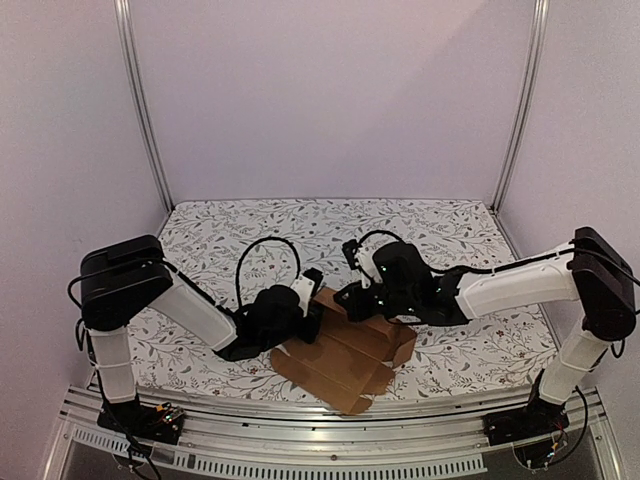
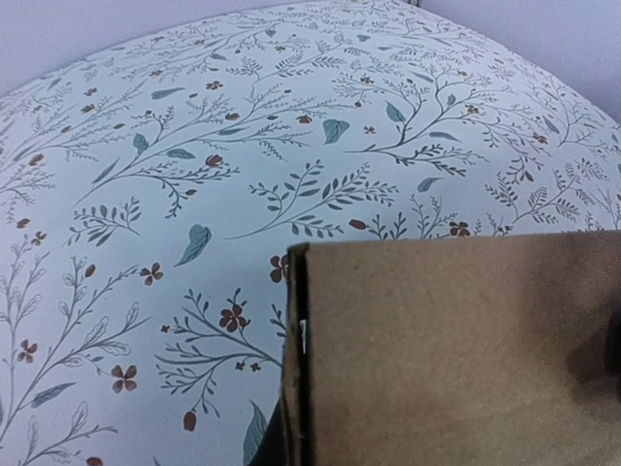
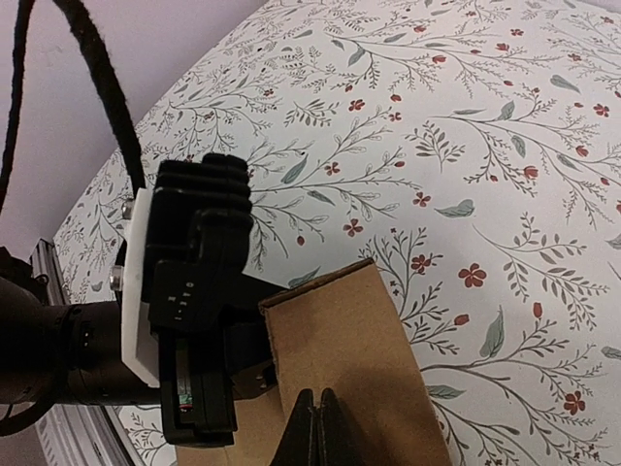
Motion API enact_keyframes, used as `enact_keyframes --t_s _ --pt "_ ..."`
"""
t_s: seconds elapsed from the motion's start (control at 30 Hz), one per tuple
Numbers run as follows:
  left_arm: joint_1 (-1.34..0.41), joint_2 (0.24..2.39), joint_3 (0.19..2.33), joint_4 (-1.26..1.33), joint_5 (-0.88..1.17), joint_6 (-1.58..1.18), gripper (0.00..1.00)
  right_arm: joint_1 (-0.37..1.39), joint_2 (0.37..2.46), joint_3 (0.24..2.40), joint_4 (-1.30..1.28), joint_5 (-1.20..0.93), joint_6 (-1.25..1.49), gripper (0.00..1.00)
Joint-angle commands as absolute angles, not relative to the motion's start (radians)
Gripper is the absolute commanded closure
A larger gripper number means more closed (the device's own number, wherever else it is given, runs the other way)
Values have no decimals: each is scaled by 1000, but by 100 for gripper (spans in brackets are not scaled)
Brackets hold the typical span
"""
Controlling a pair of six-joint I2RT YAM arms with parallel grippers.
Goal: Fold the paper box
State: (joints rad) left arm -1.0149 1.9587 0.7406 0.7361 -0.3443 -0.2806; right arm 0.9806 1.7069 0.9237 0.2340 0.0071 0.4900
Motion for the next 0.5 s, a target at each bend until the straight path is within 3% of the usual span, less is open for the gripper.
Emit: enact_keyframes --t_s 0.0,0.2,0.47 --pt "-1023 1940 730 751 -300 -251 100 926 1611 914 144 36 446 100" --pt "-1026 1902 696 758 -214 -209 100 811 1541 913 49 12 358 99" --pt "-1026 1895 686 761 -81 -175 100 750 1634 887 89 -250 345 100"
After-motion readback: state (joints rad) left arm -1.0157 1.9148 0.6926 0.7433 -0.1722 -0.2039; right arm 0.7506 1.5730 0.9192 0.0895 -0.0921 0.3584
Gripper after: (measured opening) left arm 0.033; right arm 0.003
